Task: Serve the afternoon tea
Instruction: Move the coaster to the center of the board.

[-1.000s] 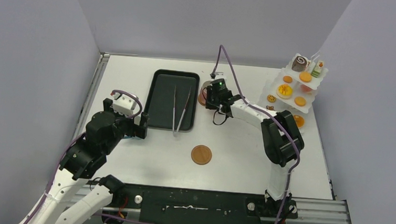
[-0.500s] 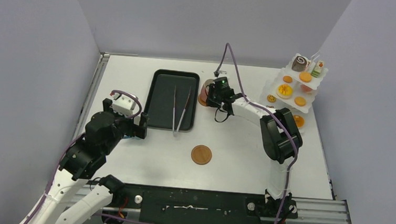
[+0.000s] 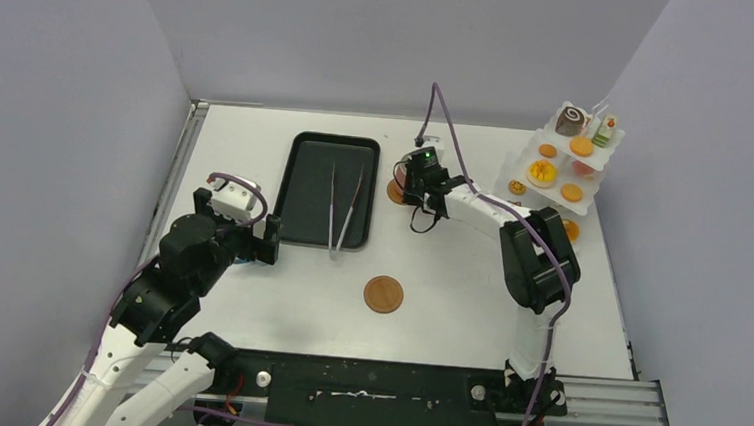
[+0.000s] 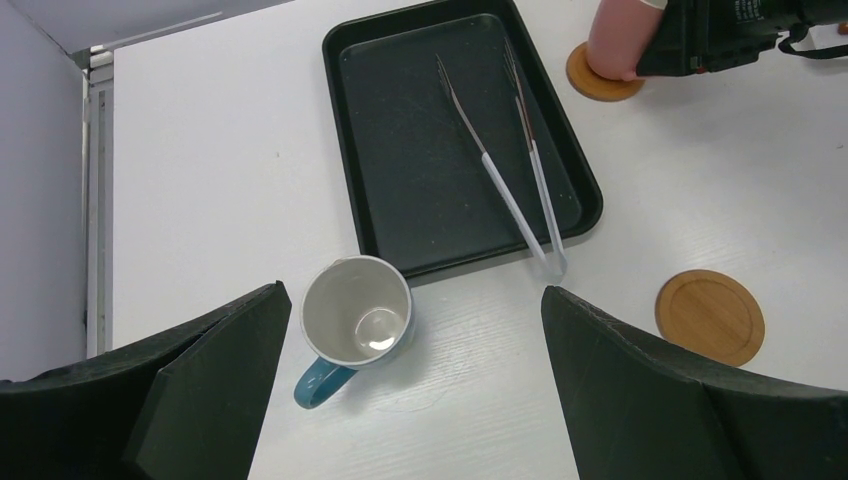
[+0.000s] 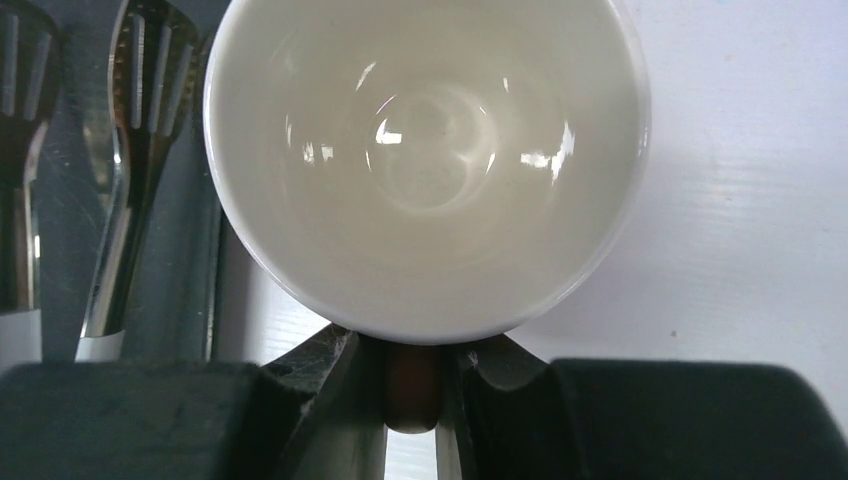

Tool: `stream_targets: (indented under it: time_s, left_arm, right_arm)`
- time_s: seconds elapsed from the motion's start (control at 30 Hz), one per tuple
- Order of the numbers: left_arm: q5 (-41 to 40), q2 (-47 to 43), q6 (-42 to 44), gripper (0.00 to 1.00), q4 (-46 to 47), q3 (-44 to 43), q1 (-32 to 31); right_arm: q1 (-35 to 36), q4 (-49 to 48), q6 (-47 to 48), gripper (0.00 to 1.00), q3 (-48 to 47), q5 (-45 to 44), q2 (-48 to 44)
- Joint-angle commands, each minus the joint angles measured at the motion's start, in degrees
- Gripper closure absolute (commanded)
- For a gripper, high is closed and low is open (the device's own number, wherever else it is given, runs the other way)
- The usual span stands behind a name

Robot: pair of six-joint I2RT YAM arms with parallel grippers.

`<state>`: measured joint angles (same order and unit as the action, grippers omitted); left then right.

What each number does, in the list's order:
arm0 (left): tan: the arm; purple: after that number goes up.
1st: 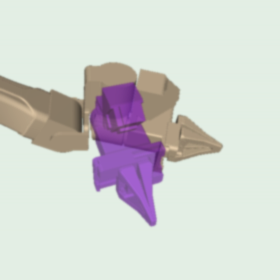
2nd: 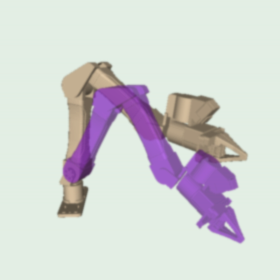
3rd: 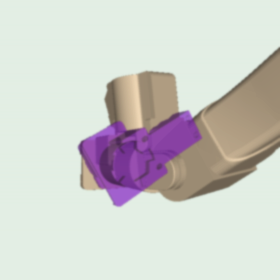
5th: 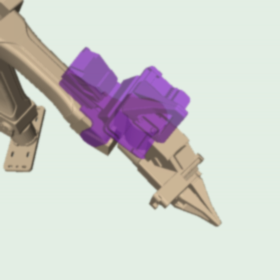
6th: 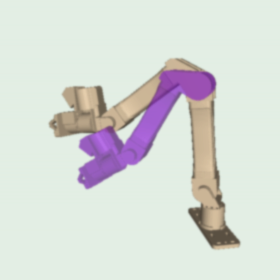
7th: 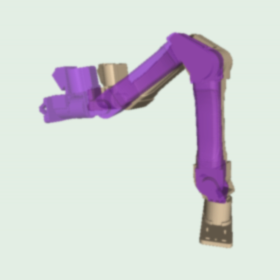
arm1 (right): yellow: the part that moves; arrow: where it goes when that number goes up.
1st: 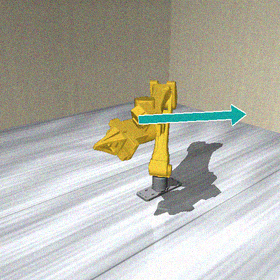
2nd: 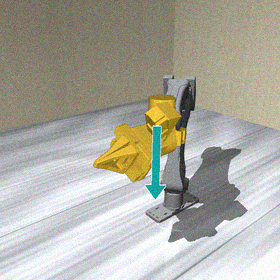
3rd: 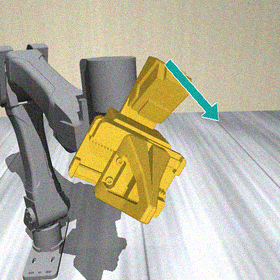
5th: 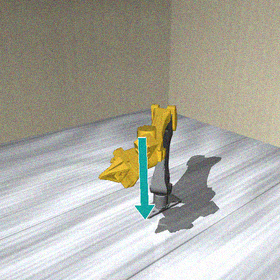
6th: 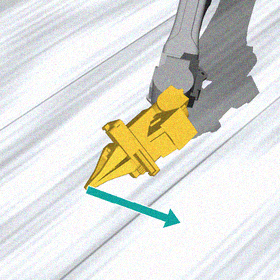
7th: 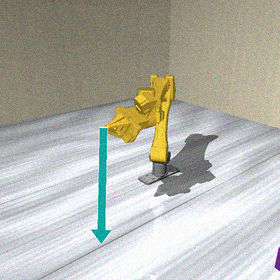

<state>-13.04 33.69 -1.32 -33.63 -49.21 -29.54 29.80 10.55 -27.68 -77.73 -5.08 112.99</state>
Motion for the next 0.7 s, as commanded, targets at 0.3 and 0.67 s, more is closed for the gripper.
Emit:
stream_targets:
  time_s: [0.3,0.67]
  left_arm:
    - [0.43,-0.13,-0.06,0.03,2.99,-0.40,-0.25]
    - [0.22,0.33,0.12,0.03,2.93,-0.38,-0.26]
  right_arm:
    - [-4.93,5.44,1.51,1.00,3.28,-6.47,-5.51]
    - [-9.14,7.22,3.75,1.00,3.59,-8.19,-6.29]
